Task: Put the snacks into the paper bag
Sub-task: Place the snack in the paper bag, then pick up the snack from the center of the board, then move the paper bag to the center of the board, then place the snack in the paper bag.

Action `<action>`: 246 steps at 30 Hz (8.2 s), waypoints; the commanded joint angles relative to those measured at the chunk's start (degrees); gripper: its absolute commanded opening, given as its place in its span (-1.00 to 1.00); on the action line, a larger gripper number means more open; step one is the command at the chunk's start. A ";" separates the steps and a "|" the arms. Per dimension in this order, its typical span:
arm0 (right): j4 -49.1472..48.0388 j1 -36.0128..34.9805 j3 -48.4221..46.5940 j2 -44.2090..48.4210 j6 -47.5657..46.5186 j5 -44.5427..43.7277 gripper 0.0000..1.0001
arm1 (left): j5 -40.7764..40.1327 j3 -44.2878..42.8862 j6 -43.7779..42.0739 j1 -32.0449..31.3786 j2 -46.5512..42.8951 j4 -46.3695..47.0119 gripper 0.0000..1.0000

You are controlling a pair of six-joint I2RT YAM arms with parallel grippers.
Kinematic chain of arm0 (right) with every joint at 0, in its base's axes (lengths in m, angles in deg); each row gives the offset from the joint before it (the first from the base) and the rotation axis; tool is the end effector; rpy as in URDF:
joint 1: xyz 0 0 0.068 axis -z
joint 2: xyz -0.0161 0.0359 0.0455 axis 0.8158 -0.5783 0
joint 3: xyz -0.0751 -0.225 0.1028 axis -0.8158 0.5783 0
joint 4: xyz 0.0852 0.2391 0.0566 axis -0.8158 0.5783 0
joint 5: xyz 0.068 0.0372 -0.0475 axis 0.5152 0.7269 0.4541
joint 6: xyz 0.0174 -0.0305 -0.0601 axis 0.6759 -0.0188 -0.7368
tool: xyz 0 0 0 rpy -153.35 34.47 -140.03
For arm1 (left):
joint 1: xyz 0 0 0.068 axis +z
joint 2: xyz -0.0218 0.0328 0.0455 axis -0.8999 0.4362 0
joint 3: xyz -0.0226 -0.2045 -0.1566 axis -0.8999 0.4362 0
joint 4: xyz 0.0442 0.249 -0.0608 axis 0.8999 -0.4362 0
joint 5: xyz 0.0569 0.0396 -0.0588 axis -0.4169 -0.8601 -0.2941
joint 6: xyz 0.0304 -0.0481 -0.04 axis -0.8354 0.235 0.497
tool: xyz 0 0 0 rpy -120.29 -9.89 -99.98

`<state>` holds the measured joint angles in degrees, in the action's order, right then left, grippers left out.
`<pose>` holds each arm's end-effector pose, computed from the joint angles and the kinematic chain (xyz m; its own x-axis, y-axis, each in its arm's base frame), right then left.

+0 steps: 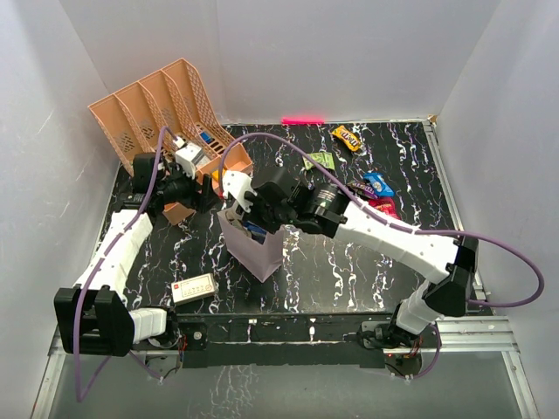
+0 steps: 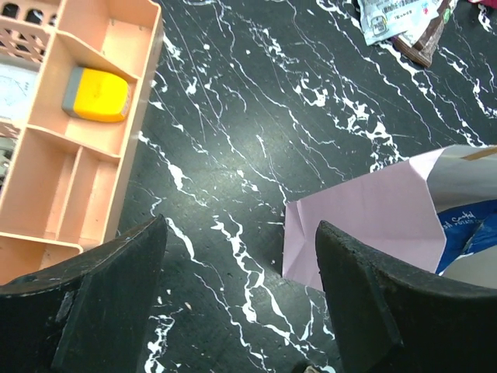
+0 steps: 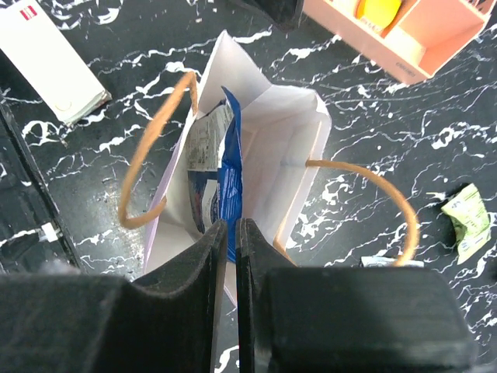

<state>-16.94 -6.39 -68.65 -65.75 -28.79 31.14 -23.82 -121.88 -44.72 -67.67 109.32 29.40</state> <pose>0.1755 0.3107 0.3423 -0.1121 -0.7069 -0.6984 -0.9099 0.3555 -0.2137 0.2878 -0.0502 0.2800 -0.3730 0.2149 -0.9026 0.6446 0.7597 -0.0856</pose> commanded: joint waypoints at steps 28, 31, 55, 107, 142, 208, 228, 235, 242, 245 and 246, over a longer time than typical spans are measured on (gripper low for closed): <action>-13.06 50.80 19.32 11.87 -0.32 12.59 0.21 | -5.81 -4.57 -2.24 0.23 -0.72 -1.16 0.65; -14.00 55.03 18.77 7.89 -0.45 13.07 0.52 | -5.33 -3.82 -3.43 0.21 -1.34 -1.73 0.65; -12.48 72.51 7.03 -19.53 5.52 27.56 0.01 | -2.91 -1.54 -2.24 0.19 -0.29 0.59 0.64; -16.99 73.36 18.29 3.38 8.95 36.67 -0.85 | -5.50 -26.26 -4.78 -17.00 11.95 -30.68 0.12; -16.01 71.00 17.34 4.50 4.70 40.08 -0.84 | -15.96 -36.88 -9.14 -17.66 24.39 -22.88 -1.00; -6.58 18.11 -11.31 -2.27 -5.25 34.75 -0.84 | -21.55 -23.89 1.63 2.87 4.49 -2.48 0.50; -5.07 14.94 -17.36 -6.09 0.42 14.96 -0.85 | -15.60 -21.15 1.32 2.87 4.02 -1.79 0.56; -2.52 11.18 -19.88 -9.51 0.60 6.04 -0.84 | -15.38 -20.84 1.22 2.89 3.84 -1.79 0.57; -2.16 9.93 -19.48 -11.75 0.39 2.07 -0.84 | -15.34 -20.63 1.14 2.86 3.47 -1.59 0.57; -1.42 9.49 -20.44 -12.89 0.01 1.30 -0.84 | -15.34 -20.46 0.97 2.85 3.37 -1.61 0.57; -1.07 9.43 -20.79 -13.27 -0.09 0.96 -0.85 | -15.38 -20.41 0.92 2.87 3.29 -1.60 0.58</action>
<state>-16.75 3.65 -85.13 -78.23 -29.09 35.12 -40.34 -142.75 -43.60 -65.00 115.01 26.82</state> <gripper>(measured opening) 0.080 0.785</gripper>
